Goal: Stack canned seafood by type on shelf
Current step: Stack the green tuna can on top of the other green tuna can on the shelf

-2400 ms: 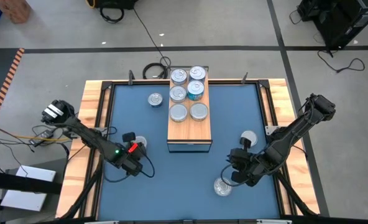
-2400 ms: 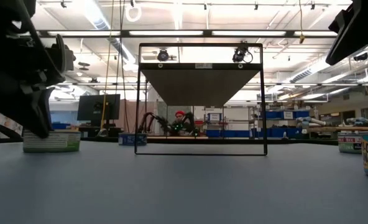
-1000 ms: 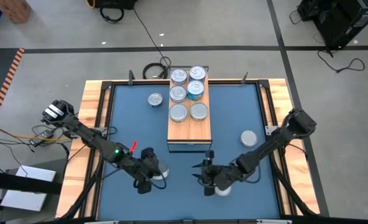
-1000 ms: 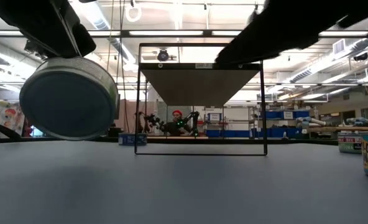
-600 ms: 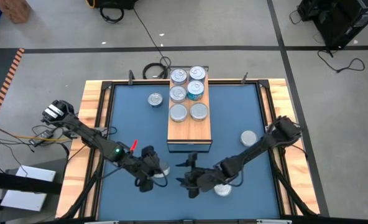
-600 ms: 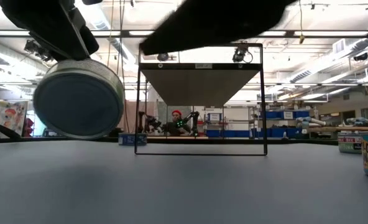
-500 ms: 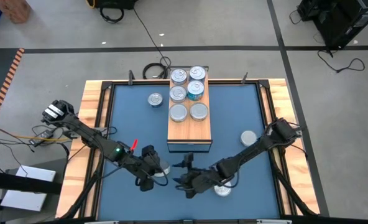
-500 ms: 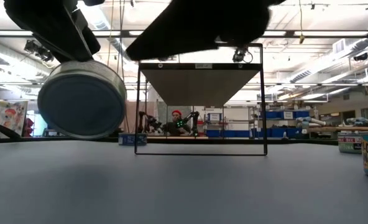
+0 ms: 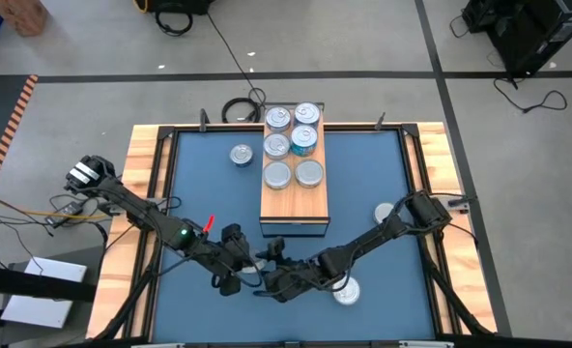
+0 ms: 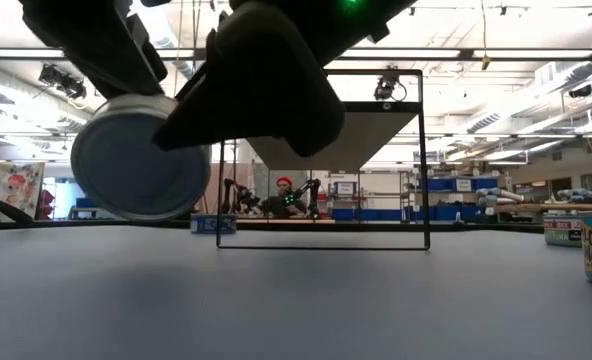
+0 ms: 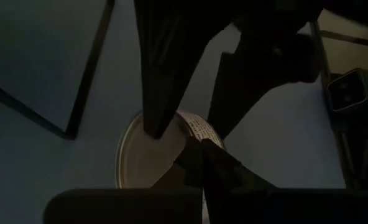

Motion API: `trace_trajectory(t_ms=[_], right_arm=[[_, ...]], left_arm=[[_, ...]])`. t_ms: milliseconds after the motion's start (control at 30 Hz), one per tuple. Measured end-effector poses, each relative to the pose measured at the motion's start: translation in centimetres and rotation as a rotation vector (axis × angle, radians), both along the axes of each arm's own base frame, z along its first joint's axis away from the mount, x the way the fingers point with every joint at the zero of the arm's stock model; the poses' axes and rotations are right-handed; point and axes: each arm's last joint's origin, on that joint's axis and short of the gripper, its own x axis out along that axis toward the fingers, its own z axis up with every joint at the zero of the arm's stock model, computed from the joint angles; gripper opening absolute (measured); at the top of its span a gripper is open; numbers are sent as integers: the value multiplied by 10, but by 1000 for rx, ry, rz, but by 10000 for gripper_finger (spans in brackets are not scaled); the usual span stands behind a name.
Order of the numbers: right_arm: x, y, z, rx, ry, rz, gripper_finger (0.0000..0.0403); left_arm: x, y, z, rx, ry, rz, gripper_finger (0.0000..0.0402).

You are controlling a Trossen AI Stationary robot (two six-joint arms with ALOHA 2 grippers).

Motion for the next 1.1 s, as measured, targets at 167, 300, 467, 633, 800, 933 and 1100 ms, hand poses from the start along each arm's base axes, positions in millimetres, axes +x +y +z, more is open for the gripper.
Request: trace_trajectory(t_ms=[167, 300, 467, 633, 800, 933, 1100], right_arm=[[2, -4, 0, 1, 3, -8, 258], [2, -6, -2, 22, 29, 10, 223], [2, -6, -2, 24, 35, 10, 157], [-1, -2, -3, 13, 44, 21, 143], [-3, 0, 0, 8, 46, 26, 143], [-6, -2, 11, 8, 32, 17, 143], [-10, 0, 27, 7, 8, 28, 143]], left_arm=[[2, -1, 3, -6, -31, -9, 0], [2, -1, 3, -5, -33, -6, 0], [3, -1, 4, -16, -59, 27, 4], [5, -1, 7, -13, -94, 43, 36], [2, -1, 9, 53, -105, 22, 75], [-5, 1, 20, 107, -149, 17, 96], [-19, -4, 35, 114, -222, -14, 101]])
